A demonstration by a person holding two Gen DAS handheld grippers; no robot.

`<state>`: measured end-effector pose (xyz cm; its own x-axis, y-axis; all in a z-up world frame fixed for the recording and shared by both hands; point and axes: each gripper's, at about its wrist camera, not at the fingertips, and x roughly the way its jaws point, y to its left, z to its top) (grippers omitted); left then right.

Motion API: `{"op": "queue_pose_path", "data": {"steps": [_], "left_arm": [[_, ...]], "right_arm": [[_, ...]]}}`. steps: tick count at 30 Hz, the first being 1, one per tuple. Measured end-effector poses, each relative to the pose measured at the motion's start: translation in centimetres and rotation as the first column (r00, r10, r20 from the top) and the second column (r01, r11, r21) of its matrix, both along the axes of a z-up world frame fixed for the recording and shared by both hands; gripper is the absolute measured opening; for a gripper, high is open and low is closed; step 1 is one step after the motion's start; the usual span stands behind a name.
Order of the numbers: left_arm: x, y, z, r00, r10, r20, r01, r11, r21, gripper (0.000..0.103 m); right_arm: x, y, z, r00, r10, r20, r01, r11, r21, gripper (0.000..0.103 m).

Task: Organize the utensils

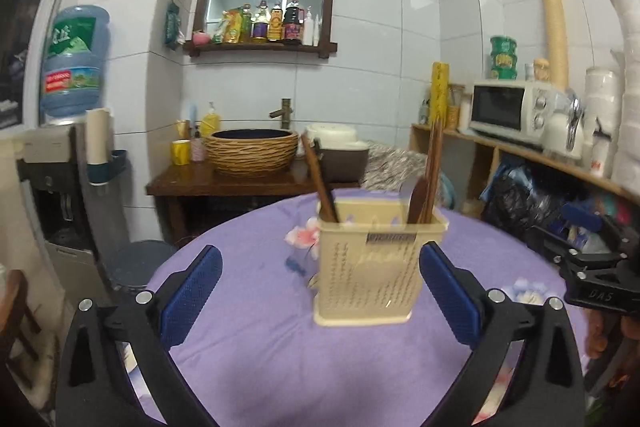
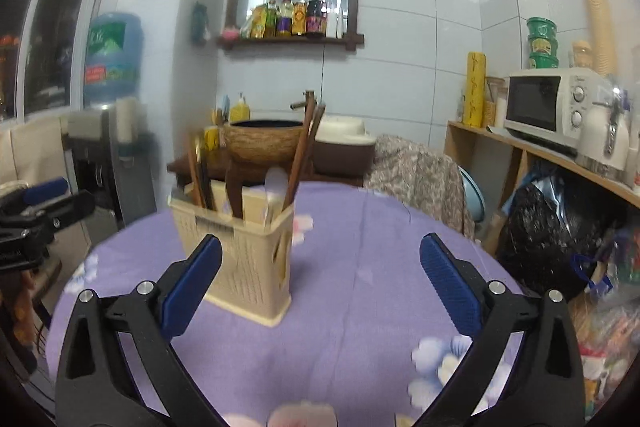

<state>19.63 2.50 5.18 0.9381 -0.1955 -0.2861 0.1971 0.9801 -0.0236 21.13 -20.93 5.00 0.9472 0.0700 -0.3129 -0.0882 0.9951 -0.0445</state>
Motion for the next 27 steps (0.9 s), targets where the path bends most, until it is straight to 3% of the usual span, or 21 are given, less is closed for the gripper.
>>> {"op": "queue_pose_path", "data": {"steps": [4, 9, 15, 23, 27], "left_arm": [[-2.9, -0.5, -3.6, 0.999, 0.020, -0.037, -0.019, 0.999, 0.040, 0.098], [-6.6, -0.1, -6.5, 0.994, 0.051, -0.096, -0.053, 0.998, -0.025, 0.098], [-10.6, 0.5, -6.2, 0.995, 0.026, -0.096, -0.030, 0.999, -0.039, 0.098], [-14.6, 0.8, -5.0, 0.997, 0.037, -0.066, -0.042, 0.996, -0.079, 0.098], [-16.2, 0.2, -5.0, 0.999, 0.024, -0.037, -0.027, 0.997, -0.070, 0.098]], "right_arm": [[-3.1, 0.4, -4.6, 0.995, 0.009, -0.099, -0.004, 0.999, 0.053, 0.098], [-7.9, 1.2, -7.3, 0.992, 0.015, -0.124, -0.004, 0.996, 0.084, 0.098], [-14.2, 2.3, -6.7, 1.000, 0.022, -0.010, -0.022, 0.999, -0.027, 0.098], [-18.6, 2.0, -5.4, 0.998, 0.047, 0.034, -0.049, 0.998, 0.048, 0.098], [-19.6, 2.6, -5.2, 0.997, 0.050, 0.055, -0.052, 0.998, 0.023, 0.098]]}}
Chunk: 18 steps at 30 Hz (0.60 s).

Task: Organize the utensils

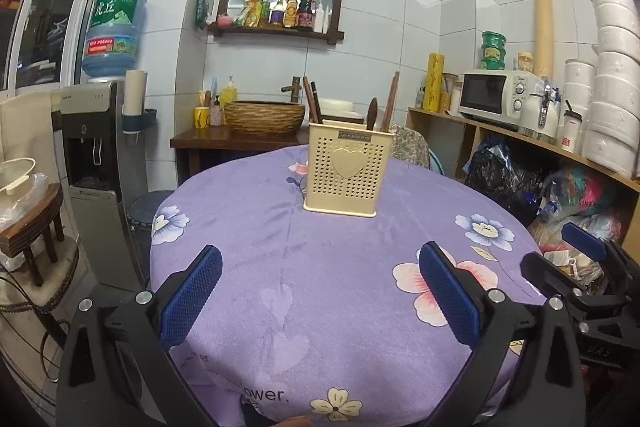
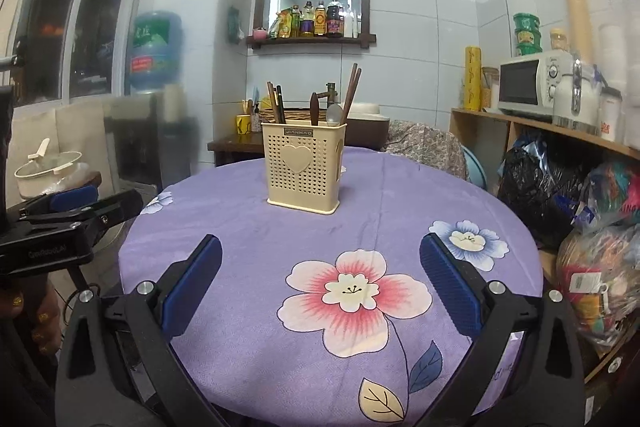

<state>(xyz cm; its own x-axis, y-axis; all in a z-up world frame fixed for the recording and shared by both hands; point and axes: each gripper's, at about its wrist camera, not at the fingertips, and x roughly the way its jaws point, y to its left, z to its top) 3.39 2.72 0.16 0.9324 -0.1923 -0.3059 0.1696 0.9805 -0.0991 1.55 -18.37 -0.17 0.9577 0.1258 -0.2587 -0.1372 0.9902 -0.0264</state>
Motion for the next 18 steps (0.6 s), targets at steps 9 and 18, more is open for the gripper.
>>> {"op": "queue_pose_path", "data": {"steps": [9, 18], "left_arm": [[-1.8, -0.7, 0.6, 0.996, 0.023, 0.088, -0.027, 0.999, 0.036, 0.098], [-2.1, -0.5, 0.5, 0.995, 0.043, 0.093, -0.045, 0.999, 0.021, 0.098]], "right_arm": [[-1.0, -0.4, 0.6, 1.000, 0.002, 0.019, -0.003, 1.000, 0.022, 0.098], [-1.1, -0.3, 0.5, 1.000, 0.005, 0.013, -0.005, 1.000, 0.022, 0.098]]}}
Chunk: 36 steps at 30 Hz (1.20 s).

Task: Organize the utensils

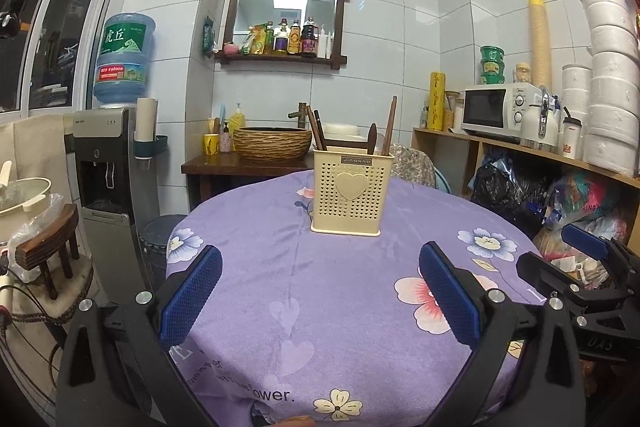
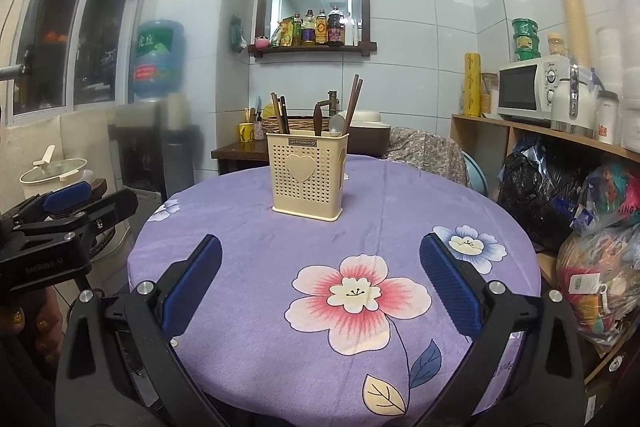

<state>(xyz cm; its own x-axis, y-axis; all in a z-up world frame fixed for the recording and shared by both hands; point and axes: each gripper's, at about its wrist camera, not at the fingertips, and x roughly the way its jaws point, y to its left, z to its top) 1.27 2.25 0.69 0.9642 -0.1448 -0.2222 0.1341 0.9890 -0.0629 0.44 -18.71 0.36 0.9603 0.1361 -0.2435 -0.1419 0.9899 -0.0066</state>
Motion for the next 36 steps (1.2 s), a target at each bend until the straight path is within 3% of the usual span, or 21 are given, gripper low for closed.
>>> {"op": "queue_pose_path", "data": {"steps": [36], "left_arm": [[-0.13, -0.23, -0.02, 1.000, -0.008, -0.004, 0.008, 1.000, 0.001, 0.098]], "right_arm": [[0.15, 0.25, -0.15, 1.000, -0.001, -0.007, 0.001, 1.000, 0.001, 0.098]]}}
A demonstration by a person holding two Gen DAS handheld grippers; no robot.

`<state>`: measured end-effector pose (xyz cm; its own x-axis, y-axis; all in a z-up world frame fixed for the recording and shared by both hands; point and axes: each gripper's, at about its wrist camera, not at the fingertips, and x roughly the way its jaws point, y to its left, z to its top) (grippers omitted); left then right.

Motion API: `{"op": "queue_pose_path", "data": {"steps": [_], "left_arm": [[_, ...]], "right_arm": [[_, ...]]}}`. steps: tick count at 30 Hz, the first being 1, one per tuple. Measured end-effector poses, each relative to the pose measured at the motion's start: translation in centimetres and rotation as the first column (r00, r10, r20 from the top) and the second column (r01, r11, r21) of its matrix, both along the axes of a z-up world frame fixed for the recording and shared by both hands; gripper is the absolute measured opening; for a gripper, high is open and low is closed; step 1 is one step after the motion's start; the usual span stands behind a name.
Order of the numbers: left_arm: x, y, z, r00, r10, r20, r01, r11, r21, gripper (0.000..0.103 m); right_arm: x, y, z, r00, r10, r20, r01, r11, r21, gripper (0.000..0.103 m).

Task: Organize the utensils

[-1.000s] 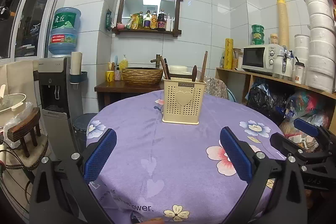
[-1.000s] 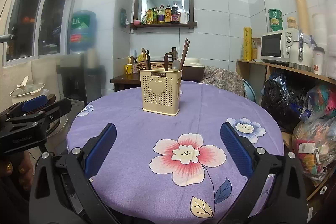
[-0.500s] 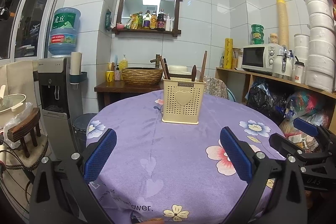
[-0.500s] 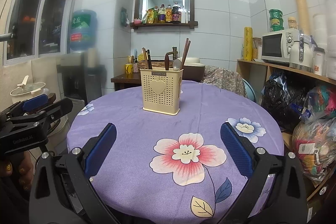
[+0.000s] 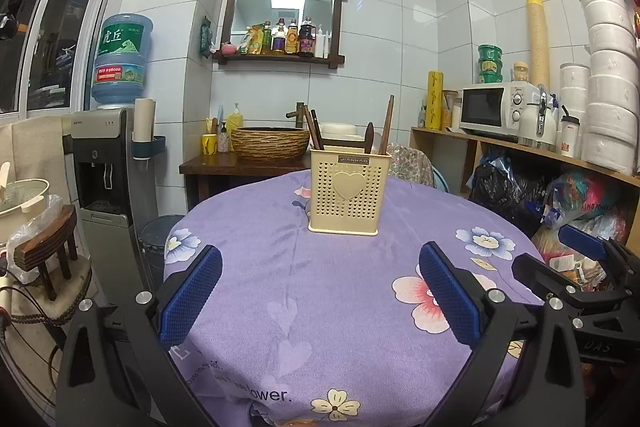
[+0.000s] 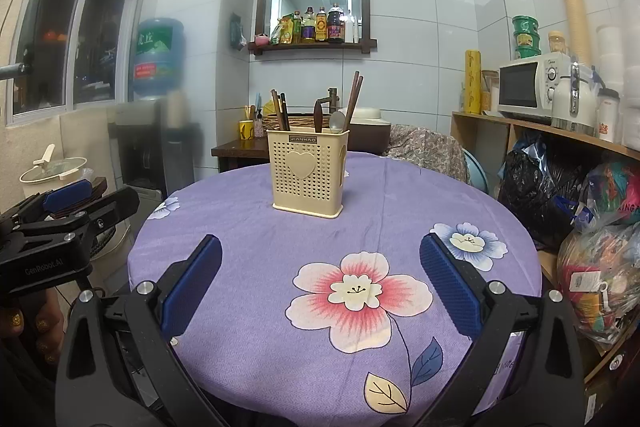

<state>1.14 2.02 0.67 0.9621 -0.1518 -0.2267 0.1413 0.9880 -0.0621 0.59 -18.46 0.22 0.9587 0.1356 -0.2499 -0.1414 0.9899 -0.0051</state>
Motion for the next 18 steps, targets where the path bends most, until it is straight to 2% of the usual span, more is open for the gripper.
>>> {"op": "queue_pose_path", "data": {"steps": [18], "left_arm": [[0.29, 0.16, -0.19, 1.000, 0.014, -0.021, -0.014, 1.000, 0.002, 0.098]], "right_arm": [[0.06, -0.07, -0.20, 1.000, 0.005, -0.011, -0.005, 1.000, 0.002, 0.098]]}}
